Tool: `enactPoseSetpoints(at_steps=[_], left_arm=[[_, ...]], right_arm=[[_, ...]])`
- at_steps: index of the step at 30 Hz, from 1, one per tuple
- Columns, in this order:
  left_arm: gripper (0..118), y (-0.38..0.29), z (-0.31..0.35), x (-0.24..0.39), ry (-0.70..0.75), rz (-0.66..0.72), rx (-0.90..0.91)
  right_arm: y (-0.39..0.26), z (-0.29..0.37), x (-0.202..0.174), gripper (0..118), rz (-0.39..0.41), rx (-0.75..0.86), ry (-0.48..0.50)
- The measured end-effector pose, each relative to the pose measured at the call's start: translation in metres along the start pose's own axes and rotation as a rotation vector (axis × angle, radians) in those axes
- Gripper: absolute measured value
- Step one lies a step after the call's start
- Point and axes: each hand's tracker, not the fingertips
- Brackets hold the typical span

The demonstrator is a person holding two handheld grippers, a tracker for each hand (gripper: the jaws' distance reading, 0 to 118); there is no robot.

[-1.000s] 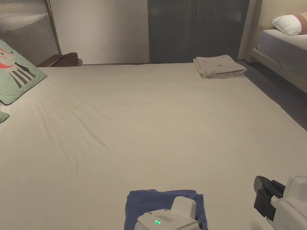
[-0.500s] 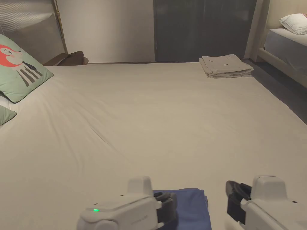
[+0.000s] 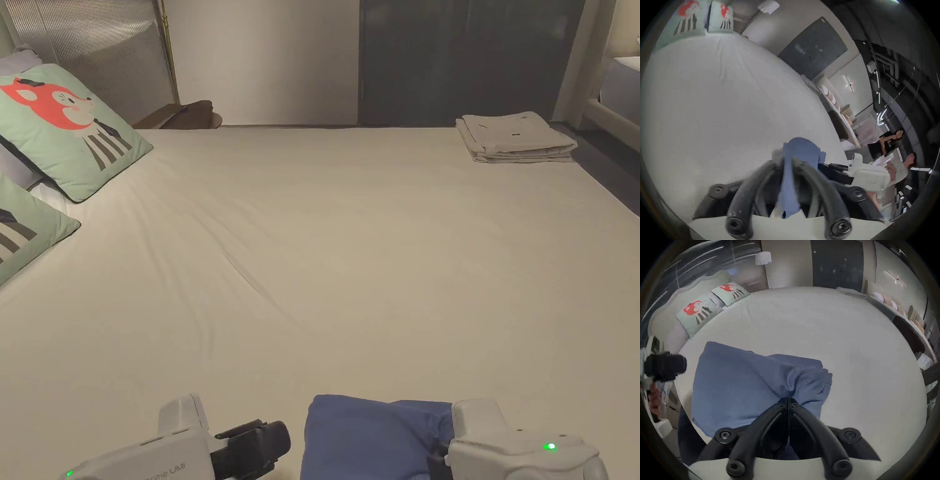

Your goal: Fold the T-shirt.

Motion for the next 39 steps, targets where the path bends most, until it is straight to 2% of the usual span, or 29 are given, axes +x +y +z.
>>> enactPoseSetpoints(at_steps=[3,4,5,8,12,16,17,19,20,22,25,28,29,36,37,39], left_arm=[[87,0.005,-0.023,-0.023,-0.109,0.124,-0.093],[108,0.005,-0.029,-0.029,-0.157,0.165,-0.115],[110,0.007,-0.035,-0.037,-0.21,0.217,-0.139],[109,0.006,-0.055,-0.05,-0.302,0.317,-0.182],[107,-0.007,-0.078,-0.031,-0.285,0.343,-0.238],[79,-0.013,-0.097,-0.022,-0.281,0.256,-0.284],[68,-0.015,-0.085,0.006,-0.246,0.219,-0.29],[38,-0.015,-0.085,0.01,-0.177,0.176,-0.287],[35,-0.013,-0.083,0.007,-0.155,0.186,-0.283],[26,0.001,-0.083,-0.016,-0.215,0.284,-0.296],[23,-0.001,-0.06,-0.009,-0.233,0.28,-0.256],[23,0.018,-0.024,-0.025,-0.223,0.283,-0.191],[23,0.037,-0.018,-0.073,-0.212,0.29,-0.164],[23,0.093,0.11,-0.168,-0.04,0.337,0.038],[23,0.093,0.136,-0.157,-0.017,0.358,0.067],[23,0.103,0.166,-0.18,0.024,0.393,0.115]], right_arm=[[0.009,-0.007,0.015,0,-0.009,-0.046,0.027],[0.011,-0.008,0.016,0,-0.012,-0.048,0.033],[0.011,-0.009,0.018,0,-0.008,-0.05,0.037],[0.007,-0.006,0.022,0,-0.021,-0.051,0.047],[0.004,-0.005,0.026,0,-0.063,-0.047,0.065],[0.005,-0.005,0.028,0,-0.091,-0.047,0.077],[0.005,-0.004,0.029,0,-0.093,-0.046,0.08],[0.005,0.002,0.025,0,-0.092,-0.038,0.079],[0.005,0.005,0.025,0,-0.093,-0.031,0.08],[0.004,0.01,0.026,0,-0.126,-0.007,0.12],[0.011,0.021,0.018,0,-0.14,0.02,0.142],[0.025,0.025,0.0,0,-0.1,0.051,0.143],[0.029,0.026,-0.005,0,-0.092,0.055,0.143],[0.056,0.011,-0.052,0,-0.025,0.066,0.172],[0.059,0.008,-0.059,0,-0.021,0.063,0.178],[0.065,-0.003,-0.067,0,-0.01,0.061,0.188]])
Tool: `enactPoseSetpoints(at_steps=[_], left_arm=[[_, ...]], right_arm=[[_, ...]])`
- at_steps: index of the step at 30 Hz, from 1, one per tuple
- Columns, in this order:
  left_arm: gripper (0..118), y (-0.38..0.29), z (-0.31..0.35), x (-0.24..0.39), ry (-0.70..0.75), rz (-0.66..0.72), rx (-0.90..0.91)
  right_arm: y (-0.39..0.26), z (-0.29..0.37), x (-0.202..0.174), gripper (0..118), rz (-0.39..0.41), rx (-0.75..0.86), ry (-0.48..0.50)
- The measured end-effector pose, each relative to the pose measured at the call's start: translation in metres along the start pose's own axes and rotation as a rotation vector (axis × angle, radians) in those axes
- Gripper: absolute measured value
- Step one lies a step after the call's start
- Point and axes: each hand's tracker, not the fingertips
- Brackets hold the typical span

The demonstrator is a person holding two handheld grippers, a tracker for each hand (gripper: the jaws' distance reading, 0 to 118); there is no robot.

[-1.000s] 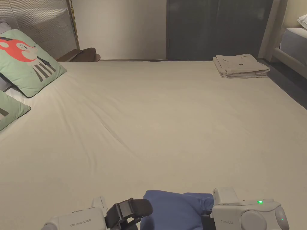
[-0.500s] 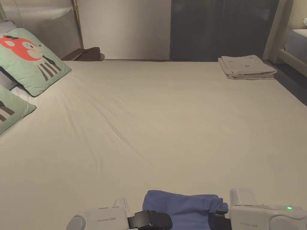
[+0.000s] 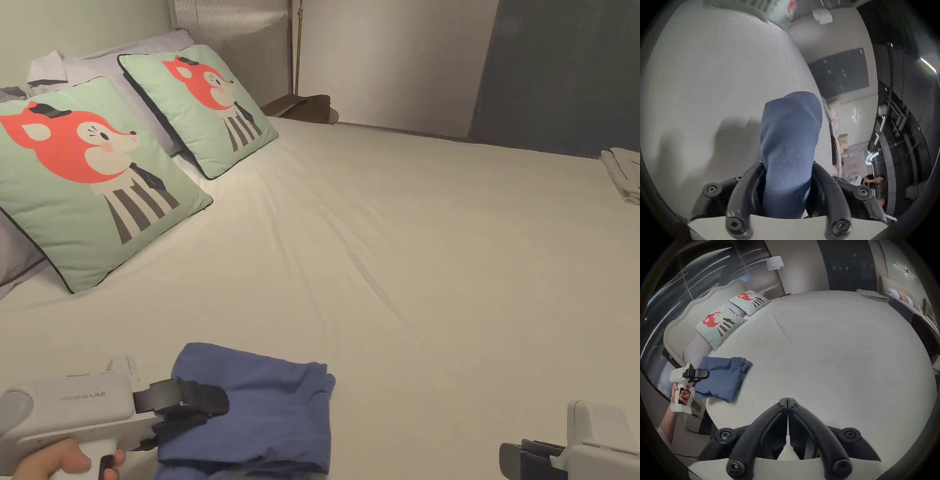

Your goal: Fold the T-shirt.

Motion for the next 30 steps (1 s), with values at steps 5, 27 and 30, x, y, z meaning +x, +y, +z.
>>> enactPoseSetpoints(at_steps=[5,27,30], left_arm=[[23,0.035,0.041,-0.032,0.055,0.057,0.096],[17,-0.048,0.017,0.1,0.406,-0.544,0.459],[3,-0.08,-0.018,0.122,0.34,-0.589,0.391]], right_arm=[[0.009,-0.021,-0.021,0,0.031,-0.018,0.009],[0.007,0.012,-0.001,0,0.014,0.066,-0.005],[0.001,0.025,0.007,0,0.009,0.098,-0.008]])
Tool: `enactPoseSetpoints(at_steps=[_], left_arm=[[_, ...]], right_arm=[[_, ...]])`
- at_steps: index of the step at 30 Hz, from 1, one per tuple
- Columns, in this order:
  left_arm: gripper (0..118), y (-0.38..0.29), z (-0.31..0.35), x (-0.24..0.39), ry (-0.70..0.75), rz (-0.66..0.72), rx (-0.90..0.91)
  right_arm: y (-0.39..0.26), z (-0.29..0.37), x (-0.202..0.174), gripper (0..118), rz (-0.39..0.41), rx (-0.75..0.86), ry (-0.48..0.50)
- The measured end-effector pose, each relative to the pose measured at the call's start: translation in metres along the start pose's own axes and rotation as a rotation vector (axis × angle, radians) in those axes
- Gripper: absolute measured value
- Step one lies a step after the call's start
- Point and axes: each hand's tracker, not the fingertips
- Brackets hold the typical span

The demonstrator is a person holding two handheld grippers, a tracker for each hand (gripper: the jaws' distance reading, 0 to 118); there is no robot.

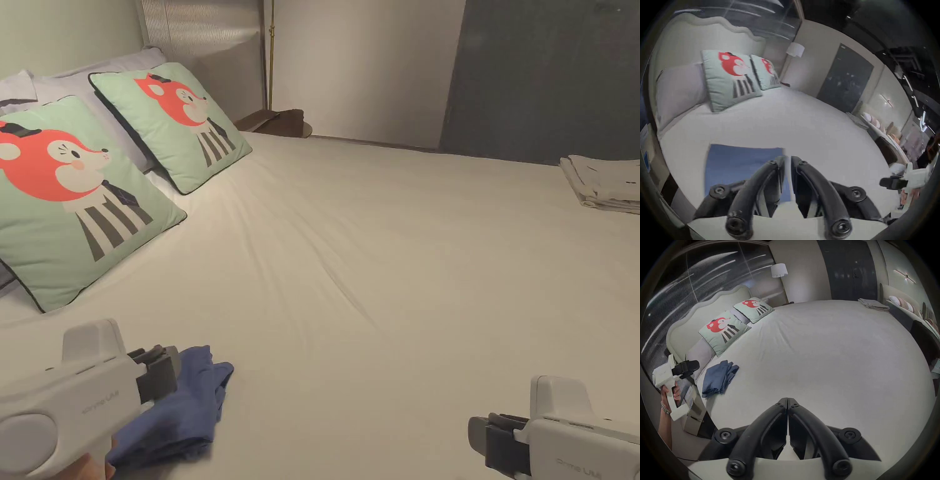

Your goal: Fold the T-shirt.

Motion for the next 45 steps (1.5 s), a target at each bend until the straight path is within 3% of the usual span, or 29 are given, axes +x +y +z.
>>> enactPoseSetpoints(at_steps=[5,10,19,26,45], left_arm=[[0,-0.026,-0.025,0.079,-0.06,-0.111,-0.038],[0,-0.037,-0.041,0.16,-0.045,-0.186,0.014],[0,-0.024,-0.02,0.25,-0.011,-0.293,0.314],[0,-0.003,0.015,0.266,-0.025,-0.343,0.559],[0,0.001,0.005,0.257,0.01,-0.385,0.539]], right_arm=[[-0.005,0.027,0.018,0,-0.035,0.088,-0.054],[-0.004,0.061,0.029,0,0.005,0.22,-0.177],[0.009,0.126,0.041,0,0.095,0.635,-0.481],[0.025,0.172,0.048,0,0.13,0.881,-0.605],[0.036,0.177,0.051,0,0.157,0.852,-0.618]])
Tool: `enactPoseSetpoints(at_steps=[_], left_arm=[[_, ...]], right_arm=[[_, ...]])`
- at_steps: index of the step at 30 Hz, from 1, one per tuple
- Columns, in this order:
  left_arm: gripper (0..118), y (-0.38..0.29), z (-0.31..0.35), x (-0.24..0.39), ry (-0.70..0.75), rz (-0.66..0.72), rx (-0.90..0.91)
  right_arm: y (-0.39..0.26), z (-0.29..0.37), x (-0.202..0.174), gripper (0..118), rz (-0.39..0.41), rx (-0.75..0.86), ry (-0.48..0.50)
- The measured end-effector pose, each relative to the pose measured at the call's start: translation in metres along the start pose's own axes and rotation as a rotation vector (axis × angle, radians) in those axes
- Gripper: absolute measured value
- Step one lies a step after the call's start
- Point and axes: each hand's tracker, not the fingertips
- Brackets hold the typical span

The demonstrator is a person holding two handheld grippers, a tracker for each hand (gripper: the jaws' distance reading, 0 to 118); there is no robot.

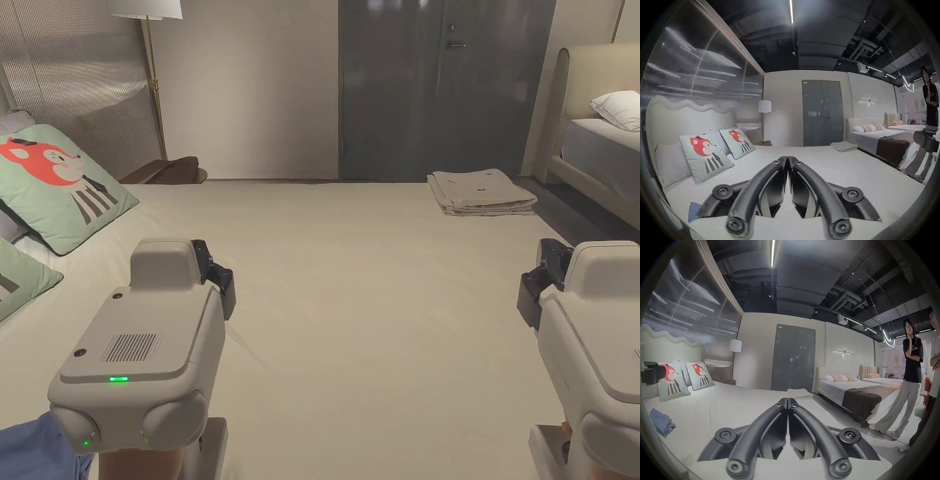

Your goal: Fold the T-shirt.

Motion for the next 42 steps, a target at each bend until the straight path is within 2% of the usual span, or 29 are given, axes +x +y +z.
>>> enactPoseSetpoints(at_steps=[9,11,12,14,15,16,17,19,20,22,42], left_arm=[[3,-0.005,0.0,-0.002,0.003,-0.006,0.003],[15,-0.006,0.001,-0.003,0.004,-0.009,0.002],[22,-0.006,0.001,-0.003,0.004,-0.008,0.003],[51,-0.006,0.0,-0.003,-0.001,-0.005,0.001],[65,-0.007,0.0,-0.003,-0.001,-0.005,-0.001],[81,-0.007,0.0,-0.003,-0.001,-0.006,-0.002],[92,-0.008,0.0,-0.003,0.0,-0.007,0.001],[109,-0.008,0.001,-0.003,-0.006,-0.012,0.005],[111,-0.008,0.002,-0.002,-0.008,-0.019,0.006],[111,-0.008,0.003,-0.001,-0.009,-0.03,0.013],[111,-0.009,0.003,-0.006,-0.008,-0.003,0.009]], right_arm=[[-0.004,-0.004,-0.004,0,0.002,-0.005,0.011],[-0.004,-0.004,-0.004,1,0.007,-0.003,0.011],[-0.005,-0.004,-0.005,6,0.013,-0.002,0.01],[-0.005,-0.004,-0.006,29,0.022,-0.002,0.019],[-0.006,-0.005,-0.006,48,0.027,-0.005,0.027],[-0.006,-0.004,-0.007,73,0.035,-0.005,0.03],[-0.007,-0.005,-0.008,88,0.042,-0.005,0.034],[-0.007,-0.005,-0.008,100,0.044,-0.001,0.043],[-0.007,-0.004,-0.009,107,0.041,0.002,0.046],[-0.007,-0.004,-0.009,113,0.036,0.001,0.05],[-0.007,-0.003,-0.013,113,0.057,0.01,0.057]])
